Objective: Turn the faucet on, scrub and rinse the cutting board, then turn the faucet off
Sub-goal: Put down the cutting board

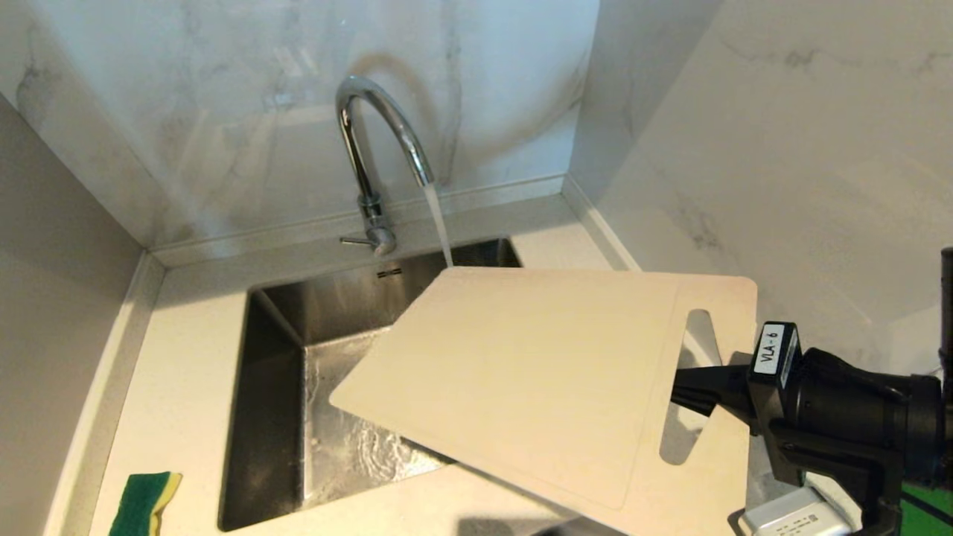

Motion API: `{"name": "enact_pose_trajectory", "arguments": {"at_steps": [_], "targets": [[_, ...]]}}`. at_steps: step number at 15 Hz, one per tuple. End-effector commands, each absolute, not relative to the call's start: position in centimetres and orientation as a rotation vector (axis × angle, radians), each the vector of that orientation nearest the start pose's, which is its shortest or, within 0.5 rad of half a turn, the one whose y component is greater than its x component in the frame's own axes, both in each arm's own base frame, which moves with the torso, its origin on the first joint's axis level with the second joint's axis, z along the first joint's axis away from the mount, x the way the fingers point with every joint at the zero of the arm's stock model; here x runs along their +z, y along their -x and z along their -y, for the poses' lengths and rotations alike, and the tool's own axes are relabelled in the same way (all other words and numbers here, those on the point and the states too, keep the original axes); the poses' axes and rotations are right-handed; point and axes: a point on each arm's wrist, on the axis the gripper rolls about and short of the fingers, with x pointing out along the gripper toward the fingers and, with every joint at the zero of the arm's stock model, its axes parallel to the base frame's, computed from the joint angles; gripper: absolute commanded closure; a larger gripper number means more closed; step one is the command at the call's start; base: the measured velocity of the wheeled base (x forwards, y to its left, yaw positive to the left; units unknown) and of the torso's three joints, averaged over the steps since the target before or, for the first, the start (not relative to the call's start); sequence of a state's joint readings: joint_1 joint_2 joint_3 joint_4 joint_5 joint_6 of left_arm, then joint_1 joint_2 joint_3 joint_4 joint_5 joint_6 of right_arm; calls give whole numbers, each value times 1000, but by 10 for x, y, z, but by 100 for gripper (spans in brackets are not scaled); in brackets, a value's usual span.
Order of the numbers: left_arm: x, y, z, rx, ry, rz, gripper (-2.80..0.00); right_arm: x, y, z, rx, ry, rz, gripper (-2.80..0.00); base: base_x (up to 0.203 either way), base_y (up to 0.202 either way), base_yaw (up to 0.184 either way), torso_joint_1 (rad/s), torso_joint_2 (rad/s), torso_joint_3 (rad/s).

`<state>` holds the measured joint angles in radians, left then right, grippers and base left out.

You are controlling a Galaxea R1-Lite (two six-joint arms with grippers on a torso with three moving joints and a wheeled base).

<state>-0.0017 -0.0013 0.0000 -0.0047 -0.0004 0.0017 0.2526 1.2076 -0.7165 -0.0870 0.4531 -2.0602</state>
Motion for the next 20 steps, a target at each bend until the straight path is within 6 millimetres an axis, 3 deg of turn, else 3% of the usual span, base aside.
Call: {"name": "enact_pose_trajectory", "arguments": {"at_steps": [1, 14, 20], "targets": [[76, 23, 0, -2, -2, 5, 0, 220, -173, -55, 858, 1888, 427, 0, 0, 0, 0, 0, 0, 0], [76, 23, 0, -2, -3, 5, 0, 208, -177, -55, 832, 1840, 383, 0, 0, 0, 0, 0, 0, 0], [76, 23, 0, -2, -2, 6, 0, 200, -174, -45, 806, 1847, 292, 0, 0, 0, 0, 0, 0, 0]]}}
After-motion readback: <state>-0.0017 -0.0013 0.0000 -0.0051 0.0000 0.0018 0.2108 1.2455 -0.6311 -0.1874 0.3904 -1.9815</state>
